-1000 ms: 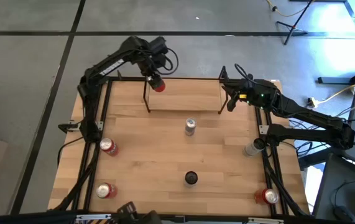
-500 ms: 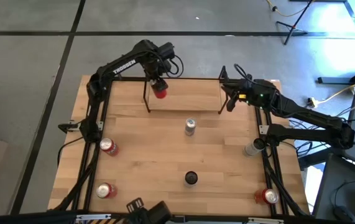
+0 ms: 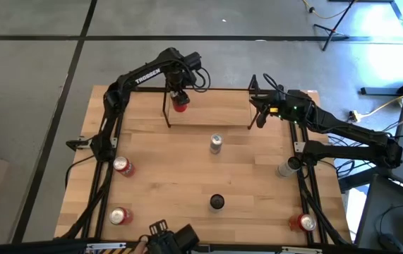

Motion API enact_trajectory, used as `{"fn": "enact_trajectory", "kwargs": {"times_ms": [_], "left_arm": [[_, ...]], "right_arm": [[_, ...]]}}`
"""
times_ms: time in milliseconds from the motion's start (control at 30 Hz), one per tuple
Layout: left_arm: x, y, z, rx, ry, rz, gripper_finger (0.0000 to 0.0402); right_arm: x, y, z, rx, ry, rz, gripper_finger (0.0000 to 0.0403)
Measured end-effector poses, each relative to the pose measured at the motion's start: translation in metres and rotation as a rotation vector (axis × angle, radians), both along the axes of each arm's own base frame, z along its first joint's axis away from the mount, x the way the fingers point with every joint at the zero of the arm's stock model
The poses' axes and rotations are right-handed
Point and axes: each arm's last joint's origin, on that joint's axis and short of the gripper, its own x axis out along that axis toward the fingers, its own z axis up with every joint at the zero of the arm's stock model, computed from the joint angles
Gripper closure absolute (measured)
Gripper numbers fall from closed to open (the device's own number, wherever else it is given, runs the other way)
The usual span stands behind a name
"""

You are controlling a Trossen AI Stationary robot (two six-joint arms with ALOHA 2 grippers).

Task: Place canned beverage on shelf
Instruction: Put the top red black soda can on the shelf

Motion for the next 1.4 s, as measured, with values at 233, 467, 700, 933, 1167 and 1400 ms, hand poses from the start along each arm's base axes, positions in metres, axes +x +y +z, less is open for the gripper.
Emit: {"fn": "enact_trajectory", "kwargs": {"times_ms": [233, 467, 700, 933, 1167, 1400], "left_arm": [[0.002, 0.001, -0.005, -0.008, 0.009, -0.033, 0.0132], [0.003, 0.002, -0.01, -0.013, 0.021, -0.092, 0.0132], [0.003, 0.002, -0.016, -0.013, 0.032, -0.093, 0.0121], [0.005, -0.001, -0.017, 0.01, 0.05, -0.112, 0.0079], [0.008, -0.005, -0.018, 0.045, 0.086, -0.151, 0.0035], [0.003, -0.012, 0.0, 0.113, 0.084, -0.161, 0.0012]], "right_arm": [[0.0, 0.0, 0.0, 0.0, 0.0, 0.001, 0.0352], [0.0, 0.0, 0.0, 0.0, 0.001, 0.001, 0.0352], [0.0, 0.0, 0.0, 0.0, 0.002, 0.001, 0.0352], [0.0, 0.0, 0.0, 0.0, 0.002, 0.001, 0.0352], [0.0, 0.0, 0.0, 0.0, 0.002, 0.001, 0.0352], [0.0, 0.0, 0.0, 0.0, 0.001, 0.001, 0.0352]]}}
